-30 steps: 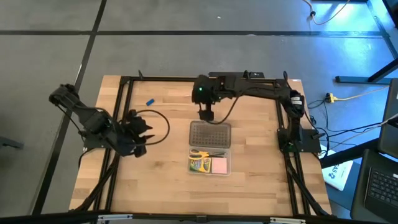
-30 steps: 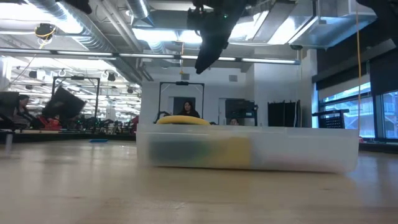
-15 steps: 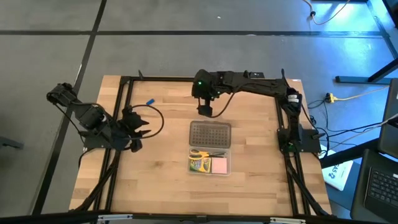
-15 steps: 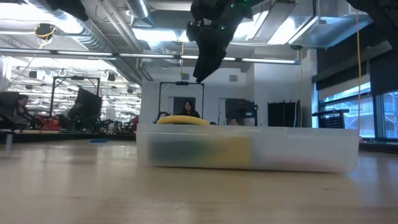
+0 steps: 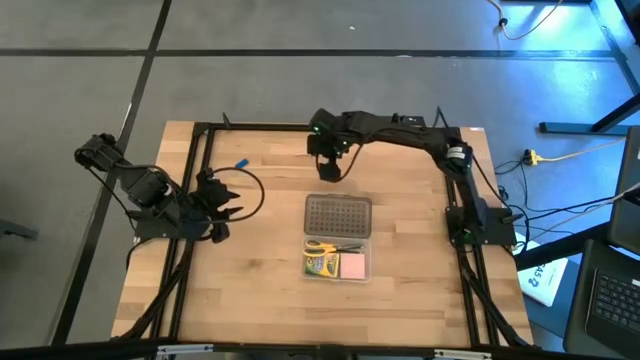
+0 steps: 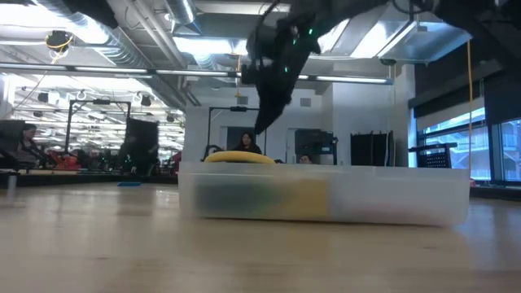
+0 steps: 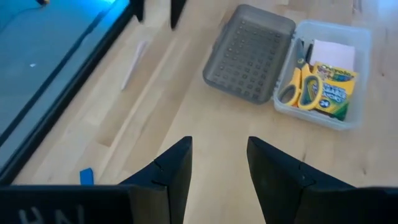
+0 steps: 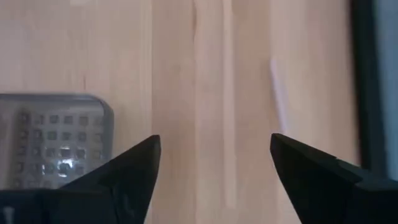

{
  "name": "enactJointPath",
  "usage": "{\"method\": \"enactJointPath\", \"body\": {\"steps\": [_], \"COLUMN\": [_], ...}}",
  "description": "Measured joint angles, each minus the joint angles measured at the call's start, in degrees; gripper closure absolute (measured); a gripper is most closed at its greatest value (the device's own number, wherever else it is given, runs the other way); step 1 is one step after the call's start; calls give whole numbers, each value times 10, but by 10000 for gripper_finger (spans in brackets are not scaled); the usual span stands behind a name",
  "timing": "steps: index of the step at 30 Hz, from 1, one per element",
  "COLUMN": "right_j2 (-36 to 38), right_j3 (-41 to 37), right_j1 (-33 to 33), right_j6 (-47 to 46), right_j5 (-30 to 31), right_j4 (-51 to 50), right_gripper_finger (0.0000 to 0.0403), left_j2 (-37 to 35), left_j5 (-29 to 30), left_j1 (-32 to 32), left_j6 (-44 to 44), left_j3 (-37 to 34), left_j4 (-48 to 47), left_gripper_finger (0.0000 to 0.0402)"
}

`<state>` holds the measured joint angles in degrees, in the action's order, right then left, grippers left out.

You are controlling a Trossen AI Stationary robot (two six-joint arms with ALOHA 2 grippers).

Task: Pack school essentials
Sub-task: Put the white pen into the transparent supply box

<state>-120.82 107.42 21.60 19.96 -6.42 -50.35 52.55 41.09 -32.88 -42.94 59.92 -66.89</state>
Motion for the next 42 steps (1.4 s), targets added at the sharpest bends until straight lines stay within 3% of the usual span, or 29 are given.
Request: {"method": "enactJointPath", "body": {"steps": [13, 22, 42], "right_j2": [-62, -96, -122], "right_j3": [0, 0, 0], "right_j1": [88, 97, 125], "right_j6": [53, 121, 122], "right_j5": [-13, 6, 3], "right_j4": [0, 18, 36], "right_gripper_finger": [117, 117, 117], "left_j2": [0, 0, 0], "left_j5": [31, 31, 27], "left_j1": [13, 55, 79], "left_j6": [-9, -10, -4], "left_j3": [0, 0, 0], "left_j4": [1, 1, 1], "left_gripper_finger": [253, 253, 253]}}
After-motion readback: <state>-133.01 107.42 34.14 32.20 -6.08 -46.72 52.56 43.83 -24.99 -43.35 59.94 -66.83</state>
